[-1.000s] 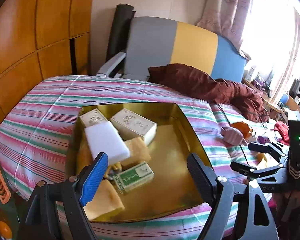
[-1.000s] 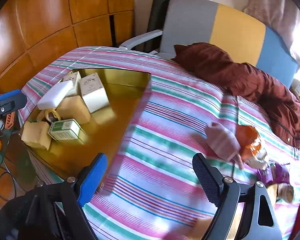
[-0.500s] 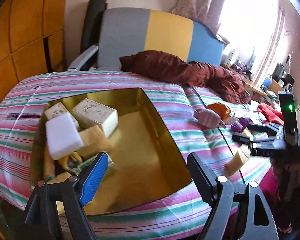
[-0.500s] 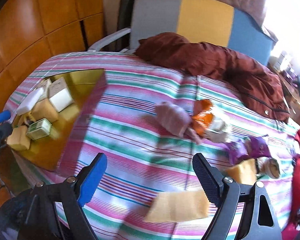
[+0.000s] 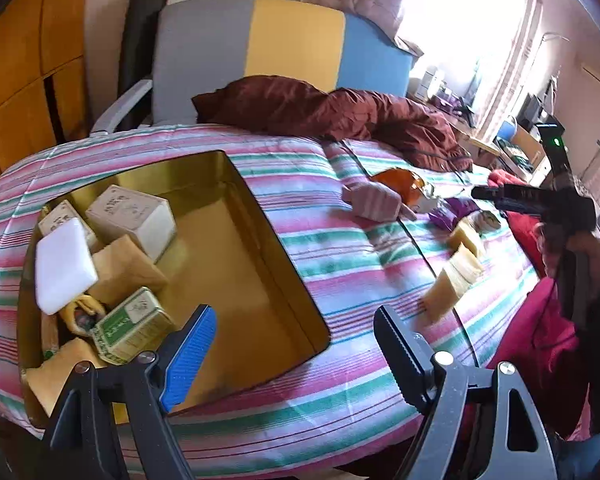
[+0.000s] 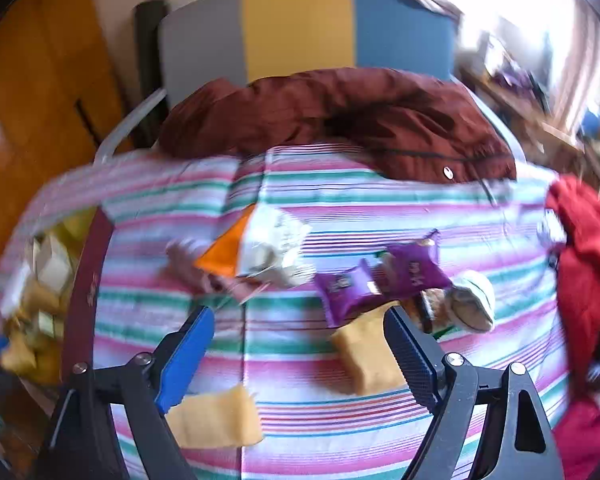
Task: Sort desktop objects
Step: 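Move both open tools back over the remaining items on the bed, then grasp a yellow sponge with the left tool while the right tool grasps the white-orange snack bag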
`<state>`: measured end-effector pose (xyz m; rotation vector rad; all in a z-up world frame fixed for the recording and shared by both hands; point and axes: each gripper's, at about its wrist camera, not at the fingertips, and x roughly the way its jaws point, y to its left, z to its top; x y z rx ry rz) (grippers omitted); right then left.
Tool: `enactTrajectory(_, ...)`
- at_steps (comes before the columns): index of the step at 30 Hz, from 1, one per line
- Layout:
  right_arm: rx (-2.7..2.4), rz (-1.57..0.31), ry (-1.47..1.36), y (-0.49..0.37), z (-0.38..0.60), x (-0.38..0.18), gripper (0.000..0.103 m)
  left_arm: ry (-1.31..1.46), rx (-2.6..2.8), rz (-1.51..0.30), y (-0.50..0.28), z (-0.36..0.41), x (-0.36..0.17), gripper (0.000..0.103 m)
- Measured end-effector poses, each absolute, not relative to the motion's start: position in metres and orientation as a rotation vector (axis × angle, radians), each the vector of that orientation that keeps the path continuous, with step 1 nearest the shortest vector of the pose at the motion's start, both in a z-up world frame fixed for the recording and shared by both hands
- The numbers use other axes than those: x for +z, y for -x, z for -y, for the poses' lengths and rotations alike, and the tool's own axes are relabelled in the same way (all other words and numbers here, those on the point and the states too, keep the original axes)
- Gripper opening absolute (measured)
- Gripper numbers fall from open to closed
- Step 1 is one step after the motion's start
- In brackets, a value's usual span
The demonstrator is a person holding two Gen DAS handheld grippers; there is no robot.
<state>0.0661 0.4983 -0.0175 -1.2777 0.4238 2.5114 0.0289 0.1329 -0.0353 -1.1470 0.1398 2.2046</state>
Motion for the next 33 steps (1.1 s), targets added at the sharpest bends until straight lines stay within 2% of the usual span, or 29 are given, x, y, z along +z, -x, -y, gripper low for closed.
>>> enactTrajectory(5, 2.441, -0.673, 1.254, -0.076, -0.531, -0.039, 0.08, 1.165, 2.153, -0.197, -0.036, -0.152, -0.043, 0.082)
enactTrajectory(11, 2.453, -0.734, 1.233, -0.077, -0.533, -0.037, 0.08, 1.152, 2.043, -0.277, -0.047, -0.189, -0.049, 0.081)
enactTrajectory(16, 2.469, -0.738, 1.251, -0.074, -0.528, -0.037, 0.08, 1.116, 1.943, -0.35, -0.057, -0.229, -0.054, 0.081)
enactTrajectory(21, 2.48, -0.716, 1.268, -0.073, -0.524, -0.038, 0.085, 1.093, 1.863, -0.4, -0.064, -0.263, -0.061, 0.081)
enactTrajectory(33, 2.503, -0.702, 1.3, -0.069, -0.518, -0.039, 0.086, 1.048, 1.744, -0.495, -0.06, -0.328, -0.08, 0.081)
